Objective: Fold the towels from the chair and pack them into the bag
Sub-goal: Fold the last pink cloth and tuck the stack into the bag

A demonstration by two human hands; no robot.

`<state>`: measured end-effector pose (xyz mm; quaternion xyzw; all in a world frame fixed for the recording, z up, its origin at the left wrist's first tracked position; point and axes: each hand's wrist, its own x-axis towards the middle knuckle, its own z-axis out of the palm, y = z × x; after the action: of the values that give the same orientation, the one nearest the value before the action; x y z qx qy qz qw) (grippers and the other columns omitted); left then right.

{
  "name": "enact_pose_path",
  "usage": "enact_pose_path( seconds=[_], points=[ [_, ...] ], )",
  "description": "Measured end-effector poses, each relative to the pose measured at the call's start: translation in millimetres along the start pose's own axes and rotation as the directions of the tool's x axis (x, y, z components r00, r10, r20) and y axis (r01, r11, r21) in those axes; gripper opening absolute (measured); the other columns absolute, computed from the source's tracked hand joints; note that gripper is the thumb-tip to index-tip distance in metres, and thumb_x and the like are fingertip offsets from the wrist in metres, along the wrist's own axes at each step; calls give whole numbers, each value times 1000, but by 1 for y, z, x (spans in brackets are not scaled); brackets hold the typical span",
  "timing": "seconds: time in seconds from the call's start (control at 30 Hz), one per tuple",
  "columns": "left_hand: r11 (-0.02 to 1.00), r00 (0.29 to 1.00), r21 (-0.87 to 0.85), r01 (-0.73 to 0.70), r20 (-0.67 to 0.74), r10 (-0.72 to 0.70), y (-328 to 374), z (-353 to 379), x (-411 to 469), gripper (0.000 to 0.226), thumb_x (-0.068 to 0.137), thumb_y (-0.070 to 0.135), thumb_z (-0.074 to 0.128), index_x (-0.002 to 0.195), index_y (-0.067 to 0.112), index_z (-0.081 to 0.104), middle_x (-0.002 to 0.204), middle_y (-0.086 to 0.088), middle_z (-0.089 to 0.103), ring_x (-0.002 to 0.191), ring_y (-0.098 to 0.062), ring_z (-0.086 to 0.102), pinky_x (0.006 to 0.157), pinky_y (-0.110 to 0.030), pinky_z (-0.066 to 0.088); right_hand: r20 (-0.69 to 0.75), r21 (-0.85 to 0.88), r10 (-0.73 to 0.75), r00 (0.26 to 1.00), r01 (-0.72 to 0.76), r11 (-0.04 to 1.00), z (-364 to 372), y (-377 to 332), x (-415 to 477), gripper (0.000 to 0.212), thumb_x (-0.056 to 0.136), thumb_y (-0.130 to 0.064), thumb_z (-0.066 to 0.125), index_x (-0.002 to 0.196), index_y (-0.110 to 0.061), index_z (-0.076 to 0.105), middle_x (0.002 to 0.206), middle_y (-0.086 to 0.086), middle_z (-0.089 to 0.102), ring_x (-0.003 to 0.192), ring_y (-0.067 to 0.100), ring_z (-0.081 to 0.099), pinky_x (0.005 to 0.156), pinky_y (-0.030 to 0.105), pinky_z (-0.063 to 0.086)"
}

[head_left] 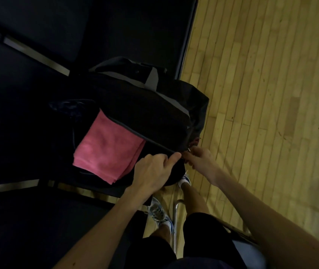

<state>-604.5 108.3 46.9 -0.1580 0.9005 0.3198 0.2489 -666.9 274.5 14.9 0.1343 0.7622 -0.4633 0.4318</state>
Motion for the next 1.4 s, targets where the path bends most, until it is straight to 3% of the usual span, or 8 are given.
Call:
enact_pose_path(
  seconds=[0.17, 0.3, 0.43, 0.6, 0.77, 1.2, 1.3, 1.4],
  points=[
    [996, 993, -86, -16, -114, 6, -2, 10, -1, 40, 101, 49, 45, 71, 24, 49, 56, 9, 52, 51, -8, 52, 51, -27, 35, 49, 50, -22, 999, 19, 999, -23, 1, -29, 35, 96, -35, 59, 90, -1, 66, 69, 7, 57, 65, 22, 49, 64, 36, 38],
    [961, 896, 35, -274, -353, 268, 2, 29, -18, 14, 92, 20, 68, 96, 17, 55, 88, 2, 57, 79, -13, 53, 64, -23, 45, 65, 137, -8, 998, -1, 991, -24, -5, -41, 28, 99, -32, 54, 85, -16, 72, 73, 5, 59, 67, 17, 52, 64, 32, 41],
    [955, 973, -191, -225, -97, 210, 15, 44, -21, 45, 92, 34, 67, 134, 23, 54, 118, 4, 56, 107, -9, 53, 89, -24, 48, 166, 311, 49, 985, -99, 945, -20, -10, -47, 29, 100, -31, 52, 84, -16, 70, 74, -1, 63, 64, 9, 55, 61, 24, 42],
    [908, 973, -354, -226, -131, 191, 13, 45, -9, 37, 87, 27, 75, 122, 21, 66, 110, 5, 65, 99, -6, 61, 85, -12, 47, 219, 228, -14, 976, -37, 973, -28, -5, -47, 26, 99, -25, 54, 92, -12, 75, 83, 4, 68, 75, 13, 58, 66, 25, 44],
    [877, 958, -386, -287, -125, 259, 6, 39, -1, 21, 89, 15, 72, 110, 12, 74, 98, 4, 71, 88, -4, 66, 80, -27, 55, 237, 7, -71, 969, 72, 997, -35, -4, -45, 17, 96, -18, 60, 94, -19, 76, 81, 1, 71, 71, 9, 61, 63, 19, 46],
    [918, 993, -388, -88, -111, 49, 11, 64, -9, 16, 106, 26, 43, 105, 19, 57, 106, 10, 49, 84, -3, 58, 72, -22, 48, -324, 196, 124, 938, -62, 979, 10, 4, -34, 17, 93, -28, 65, 78, -26, 72, 75, -6, 70, 73, 11, 65, 65, 27, 53],
    [792, 989, -594, 139, 37, -146, 20, 62, -12, 18, 106, 22, 42, 103, 13, 57, 107, 2, 50, 84, -3, 57, 71, -19, 47, -303, 39, 101, 948, -94, 995, 7, 7, -32, 15, 97, -29, 58, 84, -26, 64, 79, -11, 65, 68, 3, 59, 57, 18, 44],
    [424, 920, -830, 362, 244, -306, 30, 45, -11, 31, 103, 17, 40, 87, 7, 64, 80, 0, 65, 68, -10, 62, 60, -27, 56, -178, 90, 93, 980, -78, 993, 3, 12, -32, 20, 100, -28, 53, 86, -21, 65, 83, -5, 69, 74, 6, 62, 61, 20, 44]
  ],
)
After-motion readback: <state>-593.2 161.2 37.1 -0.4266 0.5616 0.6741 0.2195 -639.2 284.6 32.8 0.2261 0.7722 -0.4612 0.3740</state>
